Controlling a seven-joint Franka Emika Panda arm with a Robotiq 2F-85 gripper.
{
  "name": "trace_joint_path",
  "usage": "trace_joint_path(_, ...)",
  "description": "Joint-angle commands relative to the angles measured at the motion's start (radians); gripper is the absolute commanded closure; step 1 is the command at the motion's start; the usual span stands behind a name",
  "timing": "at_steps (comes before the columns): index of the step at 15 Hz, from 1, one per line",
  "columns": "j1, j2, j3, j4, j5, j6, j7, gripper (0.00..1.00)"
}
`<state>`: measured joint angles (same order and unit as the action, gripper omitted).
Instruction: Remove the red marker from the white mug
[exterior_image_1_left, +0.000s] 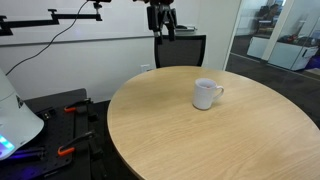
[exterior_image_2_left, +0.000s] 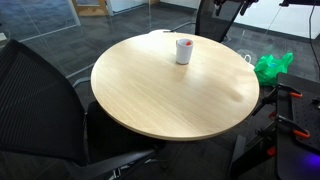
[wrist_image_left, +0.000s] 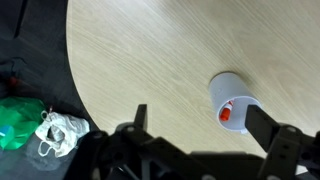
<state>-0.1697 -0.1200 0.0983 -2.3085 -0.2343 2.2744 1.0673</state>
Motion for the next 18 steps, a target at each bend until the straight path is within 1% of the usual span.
trace_joint_path(1, 0.037, 0.136, -0.044, 0.113, 0.022, 0.019, 0.122, 0.0)
trace_joint_path(8, 0.127, 0.293, -0.117, 0.272, -0.079, 0.019, 0.476, 0.0)
trace_joint_path(10, 0.157, 0.326, -0.143, 0.311, -0.137, 0.01, 0.586, 0.0)
trace_joint_path(14, 0.221, 0.382, -0.198, 0.38, -0.319, -0.026, 0.822, 0.0)
trace_joint_path(15, 0.196, 0.35, -0.183, 0.325, -0.256, 0.017, 0.728, 0.0)
trace_joint_path(18, 0.204, 0.363, -0.189, 0.33, -0.265, 0.017, 0.741, 0.0)
